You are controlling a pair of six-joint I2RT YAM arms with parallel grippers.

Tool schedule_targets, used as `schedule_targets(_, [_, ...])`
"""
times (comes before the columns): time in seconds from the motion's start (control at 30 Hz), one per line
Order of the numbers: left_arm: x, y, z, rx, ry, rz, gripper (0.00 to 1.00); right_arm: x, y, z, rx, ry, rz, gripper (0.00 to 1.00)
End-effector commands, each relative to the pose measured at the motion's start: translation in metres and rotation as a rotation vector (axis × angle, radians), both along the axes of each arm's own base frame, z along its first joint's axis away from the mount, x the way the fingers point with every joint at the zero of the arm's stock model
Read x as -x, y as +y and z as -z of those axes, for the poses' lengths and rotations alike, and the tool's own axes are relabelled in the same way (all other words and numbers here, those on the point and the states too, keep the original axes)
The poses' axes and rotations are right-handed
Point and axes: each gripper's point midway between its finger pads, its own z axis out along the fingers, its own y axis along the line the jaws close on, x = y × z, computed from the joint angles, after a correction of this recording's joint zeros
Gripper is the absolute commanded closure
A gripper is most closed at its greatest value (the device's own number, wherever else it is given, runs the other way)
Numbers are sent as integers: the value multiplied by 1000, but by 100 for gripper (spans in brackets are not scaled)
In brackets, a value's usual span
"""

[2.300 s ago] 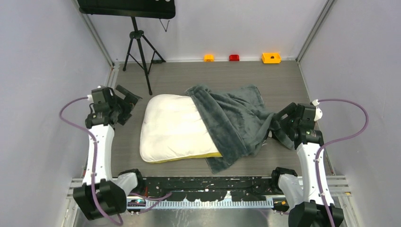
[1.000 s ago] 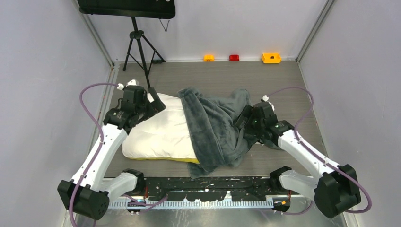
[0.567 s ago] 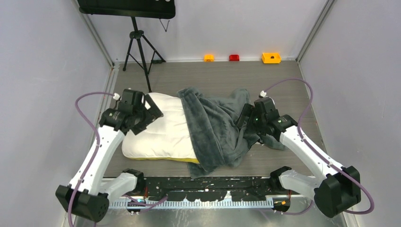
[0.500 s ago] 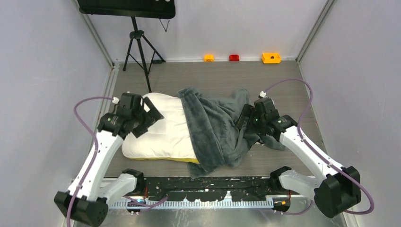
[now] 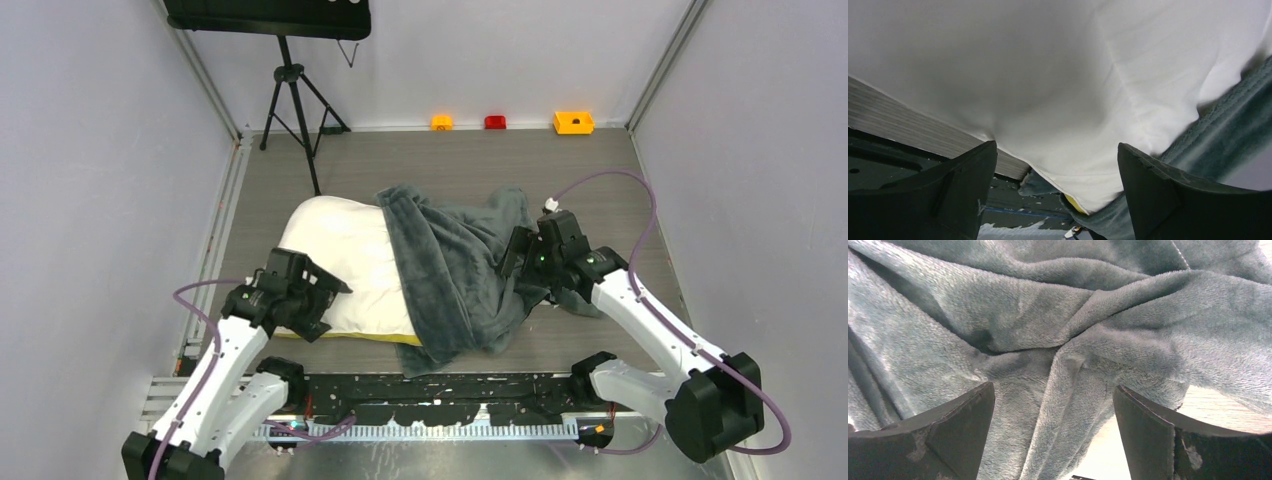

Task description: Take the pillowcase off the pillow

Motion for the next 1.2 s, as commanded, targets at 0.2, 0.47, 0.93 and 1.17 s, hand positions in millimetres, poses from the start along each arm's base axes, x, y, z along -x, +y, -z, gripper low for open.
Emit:
schedule_targets(0.2, [-40,-22,32,80,43,-46,9,1,41,-2,-190,-11,-143,19])
schedule_targets(0.47, [-82,-25,35,73,-111,-31,67,2,51,7,-247,37,-133,44])
schedule_targets(0.93, [-72,114,-49,-458,-280,-243,100,-14,-73,-6,151,-129,337,100])
schedule_targets(1.17, [-55,150,-91,-650,-293,-278,100,-8,-154,-53,345,-270,659,100])
